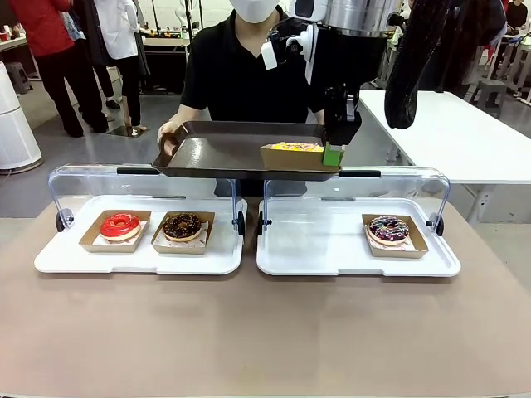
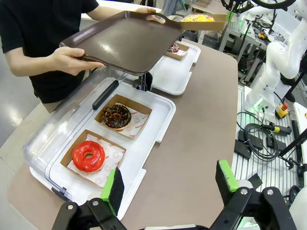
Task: Provide the desired donut to the person.
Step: Place the picked Paper togo box onto the Handle tray extended by the person.
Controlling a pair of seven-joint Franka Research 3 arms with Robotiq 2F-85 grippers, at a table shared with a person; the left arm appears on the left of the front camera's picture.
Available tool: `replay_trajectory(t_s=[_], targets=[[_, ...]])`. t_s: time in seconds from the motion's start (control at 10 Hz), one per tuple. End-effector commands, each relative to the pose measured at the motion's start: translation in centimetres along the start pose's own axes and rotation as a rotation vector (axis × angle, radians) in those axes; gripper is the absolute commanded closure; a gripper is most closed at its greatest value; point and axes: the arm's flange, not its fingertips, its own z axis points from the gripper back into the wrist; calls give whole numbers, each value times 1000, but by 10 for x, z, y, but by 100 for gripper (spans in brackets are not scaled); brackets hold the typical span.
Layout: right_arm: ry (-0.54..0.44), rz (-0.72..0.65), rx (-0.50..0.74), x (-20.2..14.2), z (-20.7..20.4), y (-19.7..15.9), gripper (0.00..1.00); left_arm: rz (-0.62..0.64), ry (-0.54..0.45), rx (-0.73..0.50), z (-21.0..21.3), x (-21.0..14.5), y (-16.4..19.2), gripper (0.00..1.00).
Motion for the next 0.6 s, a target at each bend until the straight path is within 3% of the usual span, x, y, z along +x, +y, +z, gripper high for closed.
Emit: replay_trajectory(t_s=[0.0,0.5], targets=[[2,-10,-2,0,0,3,100,-13,-18,-3,2,0,0,0],[-1,29,-30,7,13,-7,98,-13,-18,-3,2,0,0,0]])
